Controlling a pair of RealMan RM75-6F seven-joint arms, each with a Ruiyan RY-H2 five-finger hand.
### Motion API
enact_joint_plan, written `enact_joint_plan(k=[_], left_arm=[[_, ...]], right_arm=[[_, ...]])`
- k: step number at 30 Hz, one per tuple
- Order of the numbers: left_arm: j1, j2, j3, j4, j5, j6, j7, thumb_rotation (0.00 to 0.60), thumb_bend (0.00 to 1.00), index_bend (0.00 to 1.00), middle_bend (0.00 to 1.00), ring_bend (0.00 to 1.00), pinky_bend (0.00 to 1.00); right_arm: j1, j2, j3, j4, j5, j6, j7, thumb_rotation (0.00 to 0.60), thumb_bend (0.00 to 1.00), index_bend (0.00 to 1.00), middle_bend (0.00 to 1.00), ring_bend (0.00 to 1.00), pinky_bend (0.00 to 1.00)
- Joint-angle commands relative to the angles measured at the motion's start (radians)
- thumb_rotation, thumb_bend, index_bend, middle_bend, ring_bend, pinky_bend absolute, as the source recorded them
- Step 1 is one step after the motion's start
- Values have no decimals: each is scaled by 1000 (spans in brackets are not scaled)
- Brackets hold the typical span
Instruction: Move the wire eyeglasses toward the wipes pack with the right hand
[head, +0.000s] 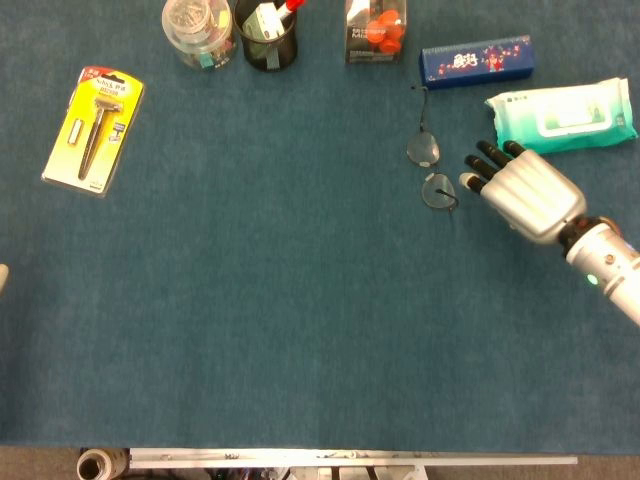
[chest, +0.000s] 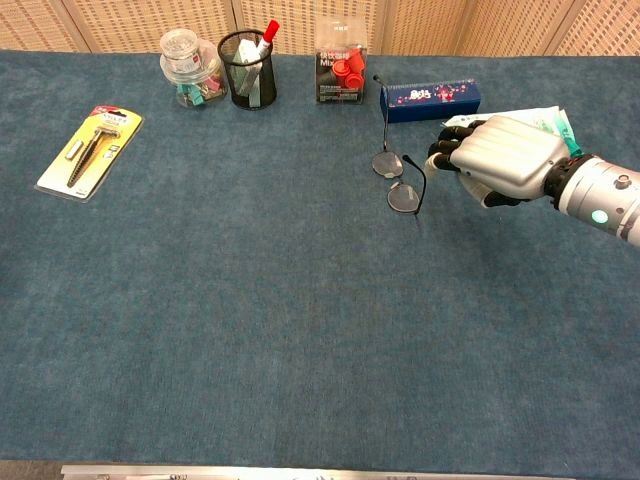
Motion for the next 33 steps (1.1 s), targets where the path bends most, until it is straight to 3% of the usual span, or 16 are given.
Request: enact_joint_plan(k=[1,10,16,20,25,33], left_arm=[[-1,-2,1,1,1,-1,5,600,228,667,552,437,562],[-2,-11,2,2,2,-2,14,600,228,667,552,437,562],[-3,-11,1,3,0,-3,10,600,228,667,552,436,562],[-2,-8,0,2,-2,-3,4,600,228,667,552,437,562],[-2,-4,0,0,-2,-1,-6,600,228,667,552,436,562],[0,4,-3,-1,-5,0,-20,600,228,667,552,437,562]], right_arm=[[-15,36,1,-45,-22,40,3,600,808,279,215,126,267],[-37,109,14,-150,-76,122,6,600,808,279,215,126,267],[-38,110,28,-172,-130,167,28,600,782,279,216,126,266],[-34,80,36,-149,-168,190,50,600,674,279,216,126,266],[-22,21,40,-90,-219,212,70,600,432,279,216,126,267],[14,-51,50,-1,-278,218,128,600,244,279,215,126,267]])
